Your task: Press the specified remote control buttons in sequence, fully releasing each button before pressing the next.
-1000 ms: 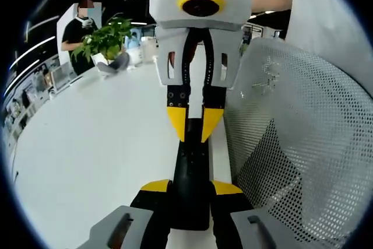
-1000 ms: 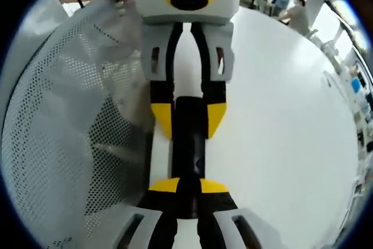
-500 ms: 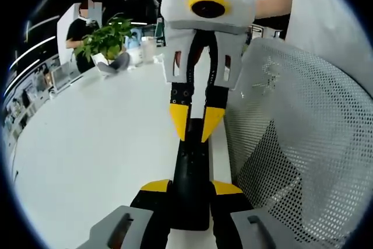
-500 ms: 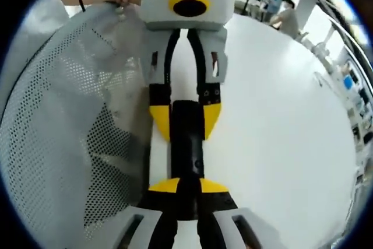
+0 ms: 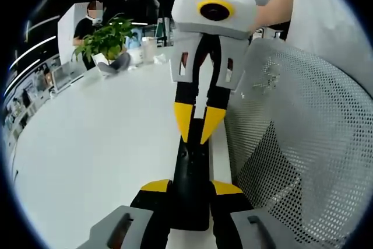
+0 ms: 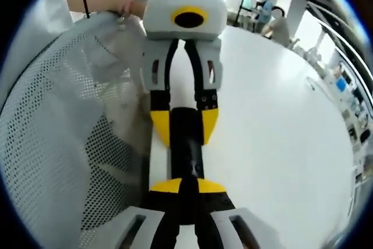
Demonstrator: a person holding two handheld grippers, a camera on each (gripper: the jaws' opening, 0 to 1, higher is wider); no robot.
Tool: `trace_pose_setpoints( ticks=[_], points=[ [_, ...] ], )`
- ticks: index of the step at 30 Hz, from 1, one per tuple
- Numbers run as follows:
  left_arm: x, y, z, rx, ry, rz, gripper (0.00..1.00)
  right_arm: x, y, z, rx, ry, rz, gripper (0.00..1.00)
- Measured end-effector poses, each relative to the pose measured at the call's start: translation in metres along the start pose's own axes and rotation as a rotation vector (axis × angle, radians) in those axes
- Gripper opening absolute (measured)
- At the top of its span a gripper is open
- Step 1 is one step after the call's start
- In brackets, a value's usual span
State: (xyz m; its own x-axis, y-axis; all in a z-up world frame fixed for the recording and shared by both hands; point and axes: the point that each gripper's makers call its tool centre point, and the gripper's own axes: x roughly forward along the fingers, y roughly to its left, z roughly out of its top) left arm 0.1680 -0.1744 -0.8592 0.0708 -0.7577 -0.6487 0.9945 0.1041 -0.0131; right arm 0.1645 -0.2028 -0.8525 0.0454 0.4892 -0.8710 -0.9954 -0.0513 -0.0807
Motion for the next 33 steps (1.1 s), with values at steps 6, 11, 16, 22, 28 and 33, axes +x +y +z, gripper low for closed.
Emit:
trace_pose_setpoints(
  ticks=[6, 11, 16, 22, 28, 33],
  points=[
    [0.0000, -0.0001, -0.0001, 0.000, 0.000, 0.000, 0.25, 0.0007, -0.0014, 0.0001, -0.018, 0.045, 0.042, 0.04],
    [-0.0001, -0.0002, 0.0001, 0.000, -0.001, 0.000, 0.25, 0.0022, -0.0011, -0.0007, -0.010, 0.122, 0.081, 0.04],
    [0.0000, -0.0004, 0.0001, 0.001, 0.000, -0.001, 0.25, 0.0041, 0.0001, -0.0008, -0.057, 0.215, 0.094, 0.04],
    [0.0001, -0.0004, 0.0002, 0.002, 0.001, -0.002, 0.25, 0.0029, -0.0004, -0.0032, -0.044, 0.207, 0.075, 0.04],
    [0.0001, -0.0003, 0.0000, 0.000, 0.000, 0.000, 0.25, -0.0007, -0.0013, -0.0011, 0.075, -0.030, -0.008, 0.04],
    [0.0001, -0.0003, 0.0002, 0.000, 0.002, 0.001, 0.25, -0.0011, -0.0019, 0.0001, 0.123, -0.070, -0.016, 0.04]
  ],
)
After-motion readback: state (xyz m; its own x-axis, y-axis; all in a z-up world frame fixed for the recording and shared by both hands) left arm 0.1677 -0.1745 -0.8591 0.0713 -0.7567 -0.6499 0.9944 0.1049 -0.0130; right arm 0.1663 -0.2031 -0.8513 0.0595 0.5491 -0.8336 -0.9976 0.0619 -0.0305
